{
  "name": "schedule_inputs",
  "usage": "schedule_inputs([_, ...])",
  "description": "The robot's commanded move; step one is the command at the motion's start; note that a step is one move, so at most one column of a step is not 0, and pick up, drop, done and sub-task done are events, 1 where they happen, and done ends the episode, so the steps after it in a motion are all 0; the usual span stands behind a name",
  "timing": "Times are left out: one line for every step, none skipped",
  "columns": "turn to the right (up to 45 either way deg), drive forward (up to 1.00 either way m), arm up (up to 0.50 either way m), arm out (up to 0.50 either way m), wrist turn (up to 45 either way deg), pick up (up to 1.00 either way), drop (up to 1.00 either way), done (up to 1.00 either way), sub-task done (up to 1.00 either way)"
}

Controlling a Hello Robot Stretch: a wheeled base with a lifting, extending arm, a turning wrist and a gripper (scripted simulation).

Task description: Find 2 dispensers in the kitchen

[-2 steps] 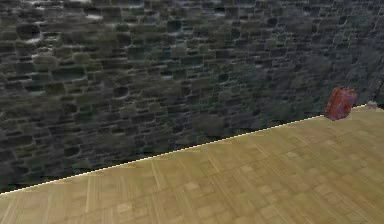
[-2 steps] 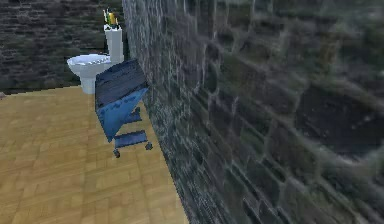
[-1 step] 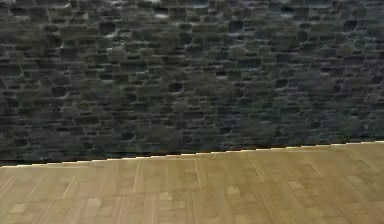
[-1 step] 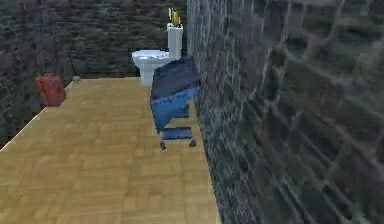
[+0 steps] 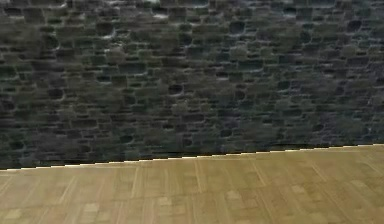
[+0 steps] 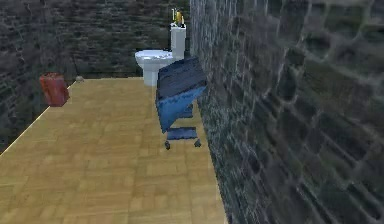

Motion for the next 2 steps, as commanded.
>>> schedule_inputs([-45.0, 0.00, 0.00, 0.00, 0.0, 0.00, 0.00, 0.00, 0.00])
schedule_inputs([-45.0, 0.00, 0.00, 0.00, 0.0, 0.00, 0.00, 0.00, 0.00])
